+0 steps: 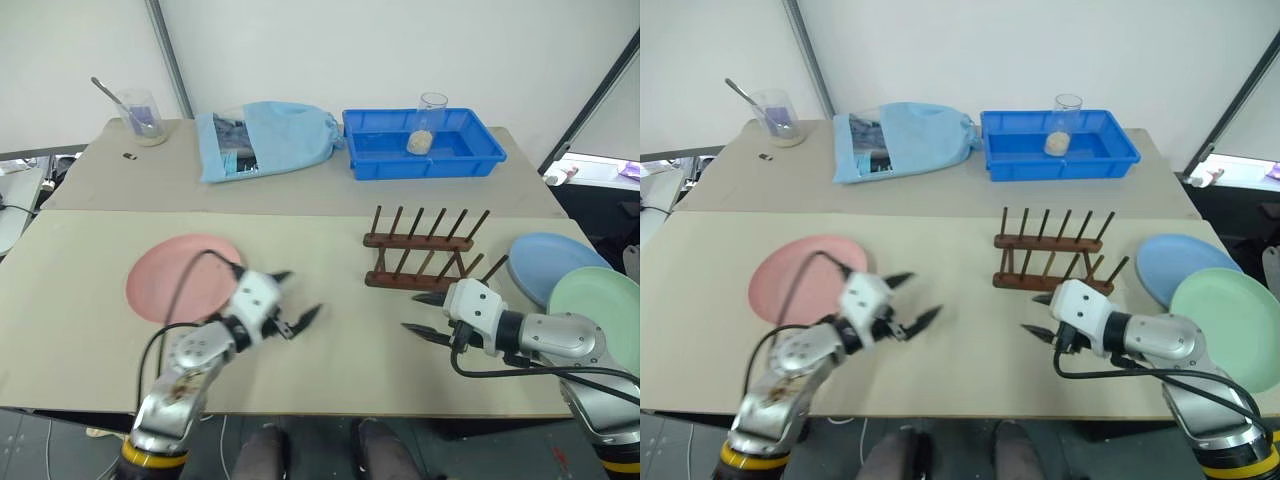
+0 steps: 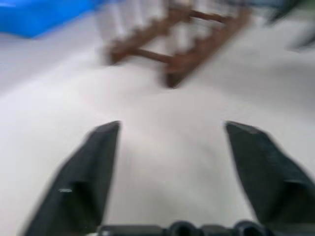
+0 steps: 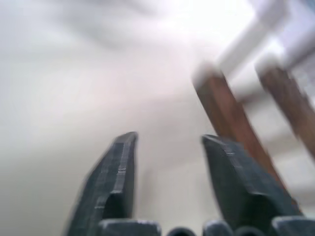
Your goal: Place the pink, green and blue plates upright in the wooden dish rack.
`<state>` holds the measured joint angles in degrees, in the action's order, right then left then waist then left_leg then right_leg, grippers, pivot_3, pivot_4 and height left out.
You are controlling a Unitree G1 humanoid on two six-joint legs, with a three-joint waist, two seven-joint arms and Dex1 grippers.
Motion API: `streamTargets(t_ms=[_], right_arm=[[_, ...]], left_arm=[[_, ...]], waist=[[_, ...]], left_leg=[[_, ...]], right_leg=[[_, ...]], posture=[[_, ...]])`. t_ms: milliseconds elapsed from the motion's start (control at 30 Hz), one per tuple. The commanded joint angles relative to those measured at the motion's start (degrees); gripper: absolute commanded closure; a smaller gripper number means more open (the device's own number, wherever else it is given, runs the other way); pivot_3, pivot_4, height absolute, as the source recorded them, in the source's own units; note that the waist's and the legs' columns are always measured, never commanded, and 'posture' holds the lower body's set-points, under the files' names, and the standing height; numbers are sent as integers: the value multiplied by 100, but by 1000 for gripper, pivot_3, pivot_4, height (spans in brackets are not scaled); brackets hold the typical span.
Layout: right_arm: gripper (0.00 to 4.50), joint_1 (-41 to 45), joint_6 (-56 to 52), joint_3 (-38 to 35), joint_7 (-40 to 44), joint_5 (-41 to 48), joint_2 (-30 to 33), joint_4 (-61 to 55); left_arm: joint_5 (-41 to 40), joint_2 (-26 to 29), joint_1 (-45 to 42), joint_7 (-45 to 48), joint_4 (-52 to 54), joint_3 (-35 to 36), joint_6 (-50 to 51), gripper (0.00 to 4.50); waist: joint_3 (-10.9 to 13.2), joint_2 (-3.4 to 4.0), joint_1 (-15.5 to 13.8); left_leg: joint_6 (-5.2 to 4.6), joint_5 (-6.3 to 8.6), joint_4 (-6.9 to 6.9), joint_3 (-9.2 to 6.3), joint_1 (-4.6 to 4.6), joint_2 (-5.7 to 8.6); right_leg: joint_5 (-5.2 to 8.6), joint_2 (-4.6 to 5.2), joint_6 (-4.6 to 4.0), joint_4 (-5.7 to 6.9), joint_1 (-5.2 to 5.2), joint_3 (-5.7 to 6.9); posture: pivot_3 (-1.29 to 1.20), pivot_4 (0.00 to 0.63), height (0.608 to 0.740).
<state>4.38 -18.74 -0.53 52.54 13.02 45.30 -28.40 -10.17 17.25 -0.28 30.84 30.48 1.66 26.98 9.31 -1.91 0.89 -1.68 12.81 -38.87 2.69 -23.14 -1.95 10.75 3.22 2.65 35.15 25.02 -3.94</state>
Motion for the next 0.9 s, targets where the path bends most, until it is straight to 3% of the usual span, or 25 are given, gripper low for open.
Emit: streamTargets(t_ms=[33,167,333,700,900], right_arm=[[535,388,-179,-63,22,675,-291,-314],[535,722,102,280,372,638,-393,171],[535,1098,391,493,540,501,-464,680],[535,1442,562,601,607,472,-550,936],[535,1781,132,578,905,997,-557,708]], left_arm=[[-970,-534,-26,-1092,760,1382,1287,0],[-1378,-941,-197,-2275,933,2833,2075,0],[-1930,-1142,-296,-2872,878,3588,2454,0],[-2262,-1478,-343,-3900,465,4068,2410,0],[-2473,-1670,-549,-4348,168,3858,2742,0]], waist=[[1,-3,-26],[3,-19,-10],[2,-25,-15],[-2,-46,-6],[-2,-55,-7]], left_leg=[[1,0,-4,1,1,2],[0,0,-7,2,-3,11],[-2,2,4,7,-6,15],[-1,2,2,14,-3,11],[-1,2,3,13,-5,12]], right_leg=[[-1,1,2,-3,-4,2],[-2,1,6,-8,-8,5],[-14,-7,20,-8,-1,6],[1,-7,-15,-6,-1,7],[-9,-7,-29,-9,-1,7]], posture=[[0,150,740],[0,150,740],[0,150,740],[0,150,740],[0,150,740]])
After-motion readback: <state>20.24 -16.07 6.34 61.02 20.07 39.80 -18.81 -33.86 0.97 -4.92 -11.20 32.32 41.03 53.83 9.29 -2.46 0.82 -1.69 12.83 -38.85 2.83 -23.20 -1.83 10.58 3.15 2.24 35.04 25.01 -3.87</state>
